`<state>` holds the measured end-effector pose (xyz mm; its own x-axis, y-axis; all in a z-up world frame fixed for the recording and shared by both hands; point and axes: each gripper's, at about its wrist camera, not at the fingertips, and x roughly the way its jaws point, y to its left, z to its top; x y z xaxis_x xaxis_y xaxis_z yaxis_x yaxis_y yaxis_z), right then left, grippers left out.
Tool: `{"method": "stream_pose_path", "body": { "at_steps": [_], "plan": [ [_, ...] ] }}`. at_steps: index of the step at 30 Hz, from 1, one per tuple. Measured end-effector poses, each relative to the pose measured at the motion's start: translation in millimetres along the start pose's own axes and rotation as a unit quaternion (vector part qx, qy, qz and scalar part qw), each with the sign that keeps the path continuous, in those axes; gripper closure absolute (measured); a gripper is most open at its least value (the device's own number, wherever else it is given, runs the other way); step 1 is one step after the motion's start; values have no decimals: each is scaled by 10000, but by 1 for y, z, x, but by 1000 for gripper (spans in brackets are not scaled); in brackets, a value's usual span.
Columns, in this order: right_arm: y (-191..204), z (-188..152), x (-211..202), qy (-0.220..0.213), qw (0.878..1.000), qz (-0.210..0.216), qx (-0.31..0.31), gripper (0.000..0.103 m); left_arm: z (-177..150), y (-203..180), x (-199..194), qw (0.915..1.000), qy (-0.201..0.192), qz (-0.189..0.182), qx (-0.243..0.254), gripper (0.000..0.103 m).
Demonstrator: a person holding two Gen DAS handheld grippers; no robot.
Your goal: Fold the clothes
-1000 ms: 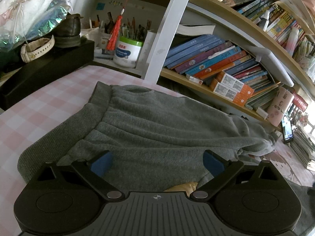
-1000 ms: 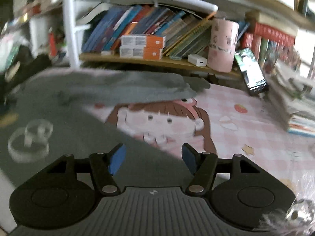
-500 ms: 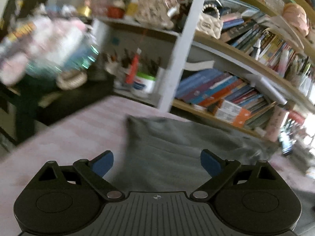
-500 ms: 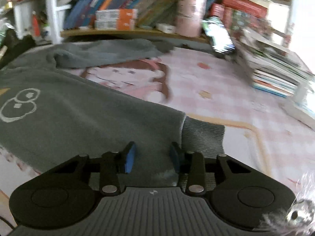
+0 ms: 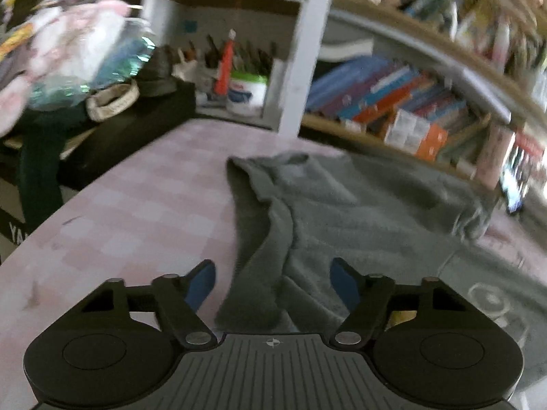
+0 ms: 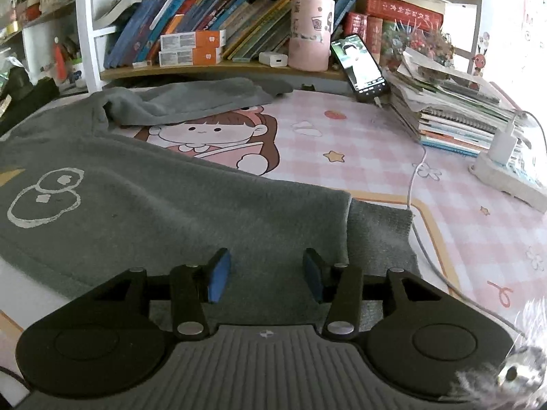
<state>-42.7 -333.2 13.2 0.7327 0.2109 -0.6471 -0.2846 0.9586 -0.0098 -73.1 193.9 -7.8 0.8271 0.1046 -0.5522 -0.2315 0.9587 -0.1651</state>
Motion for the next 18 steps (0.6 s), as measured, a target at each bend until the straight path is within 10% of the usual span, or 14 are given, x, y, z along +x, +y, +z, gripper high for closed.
{"method": "stream_pose_path", "body": {
  "at_steps": [4, 18],
  "plan": [
    [-2, -1, -2, -27, 10000, 58, 42, 58, 3, -2, 13, 9992, 64, 183, 360, 80],
    [47, 9, 2, -141, 9935, 1110, -209, 47, 12, 64, -14, 9962, -98, 830, -264, 81]
  ]
}}
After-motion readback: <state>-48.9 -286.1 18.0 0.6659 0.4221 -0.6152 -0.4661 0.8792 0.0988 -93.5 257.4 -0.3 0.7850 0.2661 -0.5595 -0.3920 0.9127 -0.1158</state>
